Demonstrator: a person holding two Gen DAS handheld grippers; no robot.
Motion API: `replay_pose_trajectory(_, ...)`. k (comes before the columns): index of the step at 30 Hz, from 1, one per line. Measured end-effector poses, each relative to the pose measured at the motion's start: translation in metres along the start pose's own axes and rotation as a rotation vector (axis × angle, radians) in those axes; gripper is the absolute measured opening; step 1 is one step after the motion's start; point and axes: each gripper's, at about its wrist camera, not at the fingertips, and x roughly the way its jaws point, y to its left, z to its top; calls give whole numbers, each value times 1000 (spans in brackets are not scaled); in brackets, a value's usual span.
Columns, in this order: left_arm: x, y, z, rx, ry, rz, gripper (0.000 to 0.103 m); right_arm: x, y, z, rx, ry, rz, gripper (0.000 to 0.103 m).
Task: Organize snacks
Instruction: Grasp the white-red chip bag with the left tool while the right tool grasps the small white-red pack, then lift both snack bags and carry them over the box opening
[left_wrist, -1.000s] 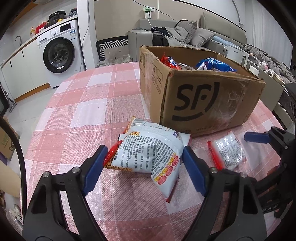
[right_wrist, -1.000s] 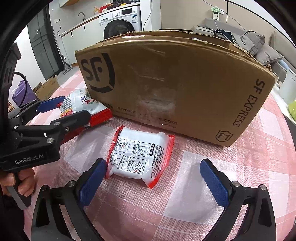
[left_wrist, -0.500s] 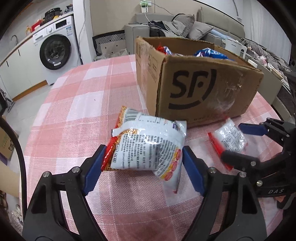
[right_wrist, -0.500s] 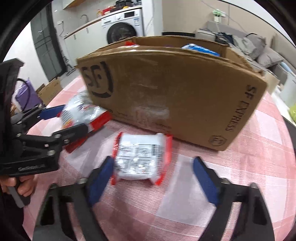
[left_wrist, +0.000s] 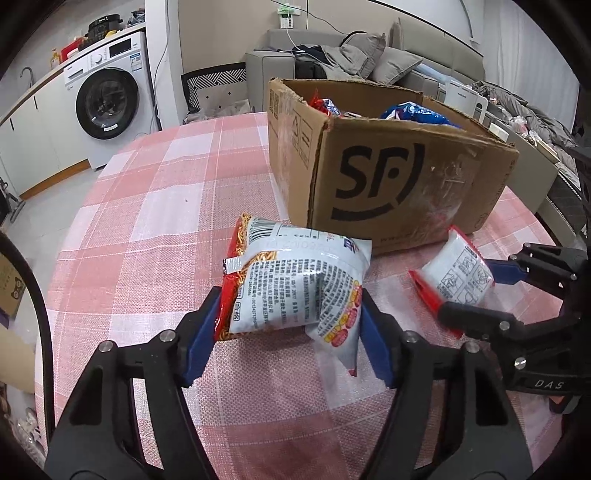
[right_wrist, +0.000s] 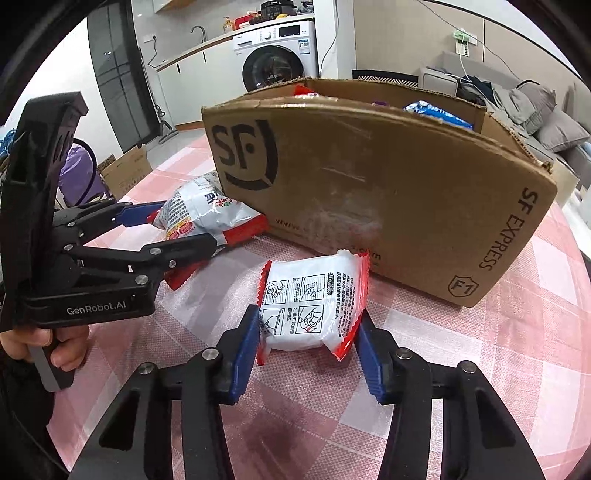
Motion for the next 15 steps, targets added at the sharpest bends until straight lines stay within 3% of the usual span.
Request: replay_pose_trajectory(15, -16, -11, -5, 40, -1, -77, 62, -19, -3, 6, 8, -23, -3, 50)
